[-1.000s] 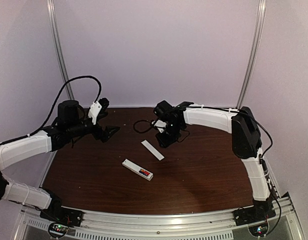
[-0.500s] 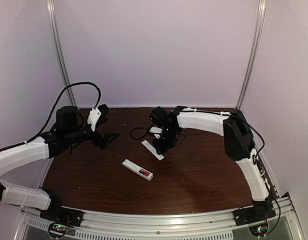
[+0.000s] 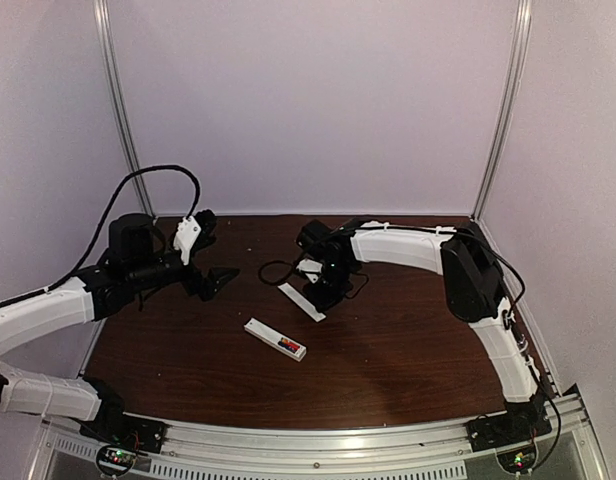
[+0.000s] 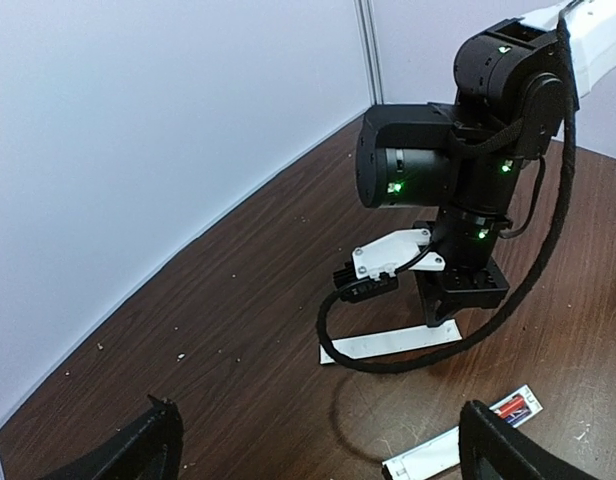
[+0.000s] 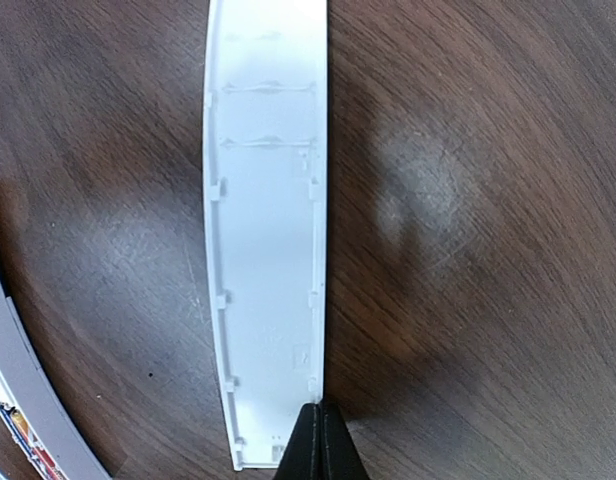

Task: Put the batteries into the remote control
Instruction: Pick up the battery cover at the center of the board.

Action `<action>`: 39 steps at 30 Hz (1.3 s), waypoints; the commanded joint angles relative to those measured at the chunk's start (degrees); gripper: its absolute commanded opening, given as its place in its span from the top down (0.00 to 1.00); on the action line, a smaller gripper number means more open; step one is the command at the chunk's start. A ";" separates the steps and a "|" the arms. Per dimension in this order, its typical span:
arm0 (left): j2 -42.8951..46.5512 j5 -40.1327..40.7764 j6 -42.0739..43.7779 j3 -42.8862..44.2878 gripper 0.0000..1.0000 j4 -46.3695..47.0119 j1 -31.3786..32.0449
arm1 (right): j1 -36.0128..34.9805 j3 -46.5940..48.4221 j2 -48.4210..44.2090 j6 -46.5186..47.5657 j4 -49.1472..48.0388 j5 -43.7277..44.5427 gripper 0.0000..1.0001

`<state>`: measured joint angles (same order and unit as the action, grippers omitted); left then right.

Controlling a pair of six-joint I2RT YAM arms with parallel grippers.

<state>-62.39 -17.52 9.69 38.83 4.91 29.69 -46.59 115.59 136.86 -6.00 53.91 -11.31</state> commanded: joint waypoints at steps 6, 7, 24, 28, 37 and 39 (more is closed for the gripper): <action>-0.11 -2.98 3.00 0.20 0.03 -0.40 1.08 | -0.35 -17.63 -10.03 -1.38 -6.35 -4.15 1.00; -0.67 -3.62 3.82 0.49 0.03 -0.55 1.26 | -0.30 -20.01 -11.51 -1.38 -7.23 -4.85 1.00; -24.13 7.56 34.30 11.26 0.09 -0.16 12.40 | 2.81 -30.76 -20.32 -2.32 -13.81 -18.06 1.00; -24.37 7.74 34.02 11.15 0.11 2.38 12.93 | 2.85 -29.39 -21.59 -2.29 -11.47 -12.58 0.76; -22.67 8.43 32.42 8.49 0.11 5.84 12.93 | -2.80 -27.37 -18.70 -5.16 -9.38 -3.72 0.49; -22.27 10.24 30.61 8.25 0.12 6.43 12.93 | -4.01 -26.59 -17.97 -5.33 -8.77 -1.22 0.41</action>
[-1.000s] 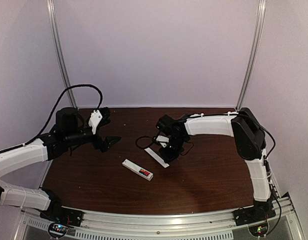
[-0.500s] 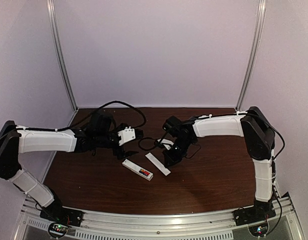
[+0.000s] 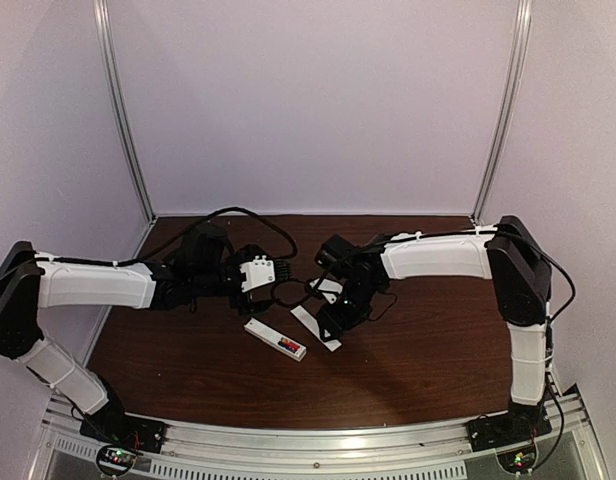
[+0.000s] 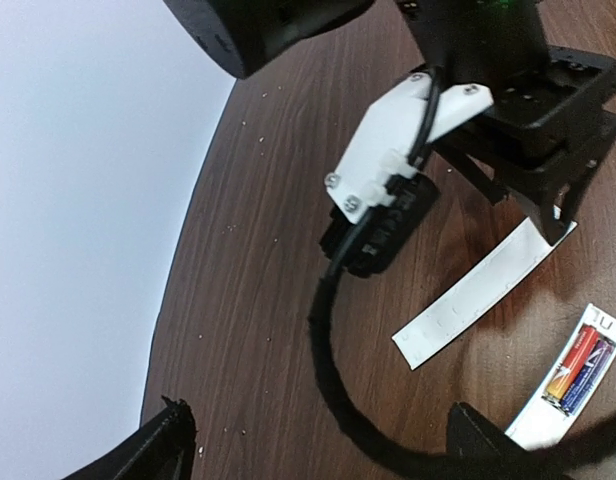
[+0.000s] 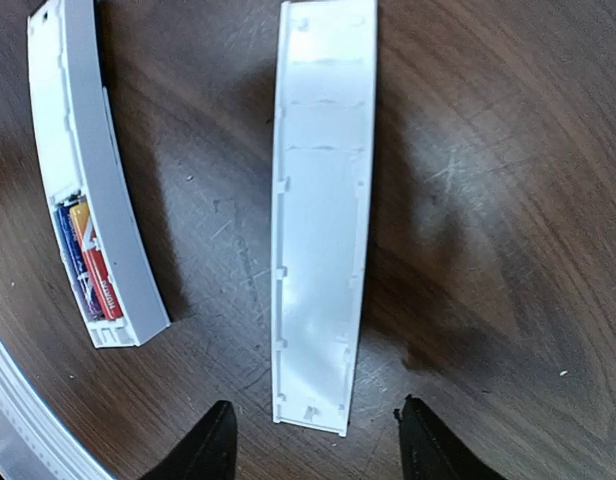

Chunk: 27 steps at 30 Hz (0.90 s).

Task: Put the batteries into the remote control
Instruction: Pick up the battery cover at the center of the board.

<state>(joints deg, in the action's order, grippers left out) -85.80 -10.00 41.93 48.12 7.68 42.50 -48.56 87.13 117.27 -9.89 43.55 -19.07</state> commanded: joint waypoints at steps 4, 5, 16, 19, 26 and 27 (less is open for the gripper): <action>3.16 4.25 -6.63 -1.81 0.14 3.84 0.17 | -3.77 4.92 4.58 -1.44 3.73 10.07 0.41; 3.61 4.91 -7.71 -2.09 0.14 3.90 0.18 | -4.20 5.76 5.59 -1.04 4.50 10.75 0.41; 10.25 5.20 -9.94 -5.70 0.14 3.42 0.21 | -6.20 7.06 10.08 1.91 8.02 17.72 0.52; 10.70 5.38 -10.29 -5.89 0.14 3.32 0.21 | -6.20 6.24 9.74 2.03 7.75 16.35 0.71; 10.26 4.53 -9.54 -5.67 0.13 3.46 0.21 | -6.13 5.48 6.93 2.30 7.16 17.44 0.83; 10.22 4.25 -9.37 -5.72 0.12 3.41 0.21 | -6.03 5.83 6.46 2.45 7.21 17.32 0.82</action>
<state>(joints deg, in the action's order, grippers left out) -76.27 -4.73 32.99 42.72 8.12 42.50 -54.89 94.35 124.16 -8.10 48.21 -4.36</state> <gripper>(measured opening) 0.867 0.256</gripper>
